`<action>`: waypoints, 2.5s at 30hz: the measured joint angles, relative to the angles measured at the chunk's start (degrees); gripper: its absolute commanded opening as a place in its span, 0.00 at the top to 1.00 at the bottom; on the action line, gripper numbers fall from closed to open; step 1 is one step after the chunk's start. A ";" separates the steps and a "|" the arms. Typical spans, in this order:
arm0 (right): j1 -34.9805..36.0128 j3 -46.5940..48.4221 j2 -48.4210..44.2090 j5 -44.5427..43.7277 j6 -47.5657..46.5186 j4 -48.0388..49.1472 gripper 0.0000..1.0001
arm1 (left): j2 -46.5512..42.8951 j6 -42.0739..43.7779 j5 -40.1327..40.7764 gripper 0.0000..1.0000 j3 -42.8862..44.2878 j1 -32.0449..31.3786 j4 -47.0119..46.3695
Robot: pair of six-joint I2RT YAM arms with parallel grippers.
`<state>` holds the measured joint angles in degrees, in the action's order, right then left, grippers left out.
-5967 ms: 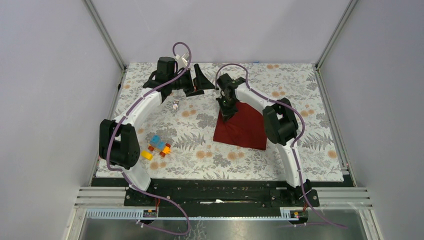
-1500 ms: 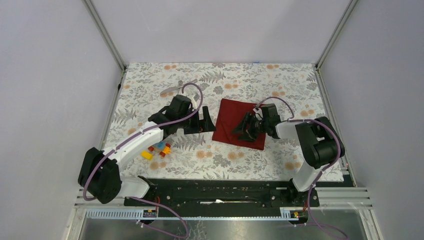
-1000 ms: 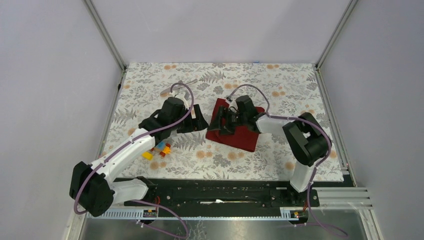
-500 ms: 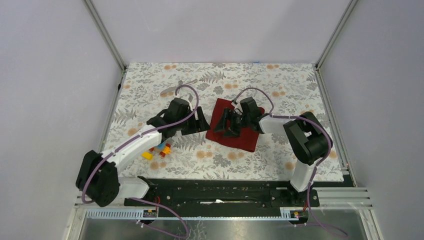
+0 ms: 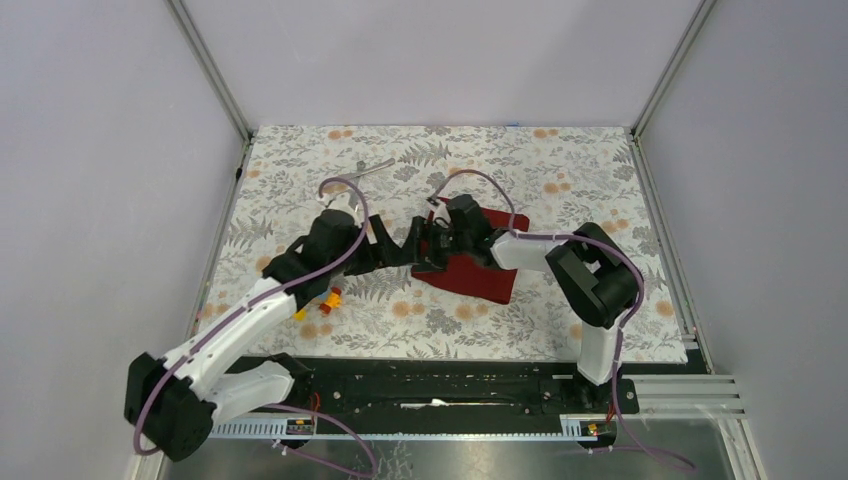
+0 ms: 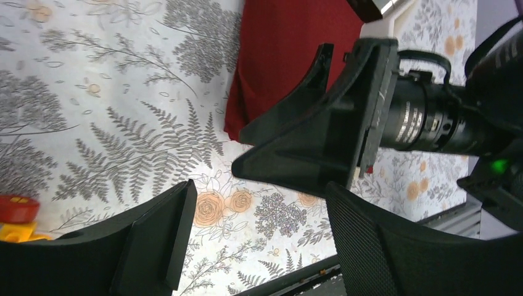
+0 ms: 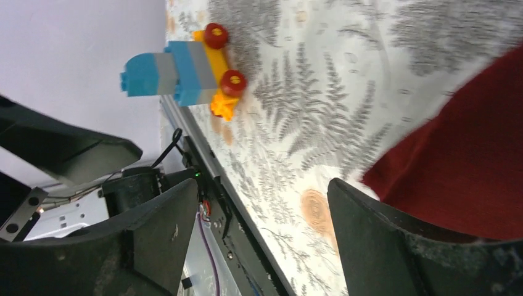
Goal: Fold the napkin into a case and place the utensils inside
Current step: Smooth out the square-folded napkin at the center of the board.
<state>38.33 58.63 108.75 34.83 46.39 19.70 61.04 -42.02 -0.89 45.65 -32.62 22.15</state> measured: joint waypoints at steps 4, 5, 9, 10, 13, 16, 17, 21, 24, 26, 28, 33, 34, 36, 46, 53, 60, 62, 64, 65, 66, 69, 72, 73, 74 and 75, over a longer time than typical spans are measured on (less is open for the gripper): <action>1.81 -0.09 -1.64 -0.39 -0.04 0.33 0.09 | -4.92 -1.07 2.89 0.20 -1.29 0.15 1.31; 1.29 -1.20 -3.17 -1.03 -0.22 -0.68 0.10 | -5.18 -1.20 3.08 0.23 -1.29 0.24 1.09; -3.74 -8.31 -11.85 -2.05 -1.42 -5.05 0.21 | -1.18 -1.57 1.11 0.43 -1.27 0.39 -1.16; -5.60 -10.36 -14.27 -2.49 -1.79 -6.19 0.25 | 1.14 -1.49 -0.44 0.47 -1.09 0.39 -1.95; -10.80 -16.06 -20.41 -2.82 -2.62 -8.46 0.37 | 9.92 -1.25 -5.77 0.64 0.59 0.39 -4.42; -13.94 -19.43 -23.61 -2.62 -3.45 -11.13 0.51 | 20.28 -0.92 -11.02 0.73 4.46 0.39 -6.60; -14.38 -19.78 -23.74 -2.43 -3.85 -11.61 0.56 | 23.23 -0.61 -12.15 0.76 5.75 0.37 -7.23; -17.57 -21.42 -23.30 -0.39 -5.44 -13.22 0.63 | 32.26 -0.48 -13.75 0.80 8.37 0.37 -10.36; -20.39 -21.81 -21.88 0.74 -6.97 -14.38 0.63 | 36.15 -0.42 -13.70 0.82 8.90 0.59 -11.96; -22.23 -22.86 -21.33 1.29 -8.24 -14.88 0.63 | 38.88 -0.22 -13.40 0.85 9.38 0.87 -13.09; -23.50 -24.09 -21.31 1.29 -9.40 -15.69 0.63 | 40.83 -0.44 -13.33 0.85 9.35 1.31 -13.92; -26.67 -28.52 -21.57 1.97 -11.02 -17.97 0.63 | 41.99 -0.96 -14.38 0.86 9.03 2.21 -17.25; -26.97 -29.00 -22.10 2.05 -11.02 -17.92 0.61 | 42.07 -1.14 -14.43 0.86 8.85 2.21 -17.94; -27.17 -29.90 -24.70 0.59 -11.17 -19.56 0.59 | 42.05 -1.16 -14.38 0.86 8.22 2.19 -19.39; -27.26 -23.10 -34.58 -3.19 -14.88 -36.33 0.55 | 38.88 0.81 -15.50 0.71 9.64 2.19 -13.29; -27.19 -21.84 -23.91 7.93 -13.99 -28.92 0.61 | 39.98 0.15 -18.93 0.73 13.62 2.25 -14.14; -29.97 -27.45 -17.18 11.65 -12.59 -22.51 0.64 | 45.44 -1.86 -18.58 0.76 12.17 2.56 -18.29; -32.52 -29.38 -18.47 11.78 -12.15 -21.55 0.62 | 44.26 -3.17 -18.21 0.76 9.18 2.36 -22.27; -36.46 -31.63 -21.75 10.14 -11.98 -22.25 0.58 | 42.84 -4.55 -17.75 0.76 6.40 1.73 -25.09; -38.47 -32.39 -23.82 9.07 -11.89 -23.39 0.57 | 41.97 -5.22 -17.53 0.76 4.96 1.11 -26.16; -39.71 -32.68 -25.77 6.95 -12.02 -24.52 0.56 | 41.09 -5.81 -17.29 0.76 3.78 0.42 -26.62; -41.79 -31.26 -30.51 0.02 -13.44 -28.68 0.43 | 37.94 -7.08 -16.41 0.71 1.03 -2.32 -25.46; -41.88 -26.32 -32.35 -2.80 -16.24 -31.67 0.37 | 34.80 -7.58 -15.89 0.57 0.07 -4.31 -21.35; -41.88 -24.09 -32.30 -2.43 -17.09 -31.50 0.37 | 33.97 -7.41 -15.89 0.55 0.31 -4.66 -19.93; -41.86 -22.18 -31.85 -1.70 -17.59 -30.86 0.38 | 33.48 -7.30 -15.87 0.54 1.51 -4.85 -17.77; -41.88 -19.85 -30.62 0.48 -17.73 -29.07 0.40 | 33.48 -6.84 -15.80 0.54 3.23 -4.81 -16.24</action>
<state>-3.55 38.79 78.13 35.31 28.67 -9.37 94.52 -48.86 -16.69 48.88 -37.43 5.91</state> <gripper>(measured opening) 0.628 0.442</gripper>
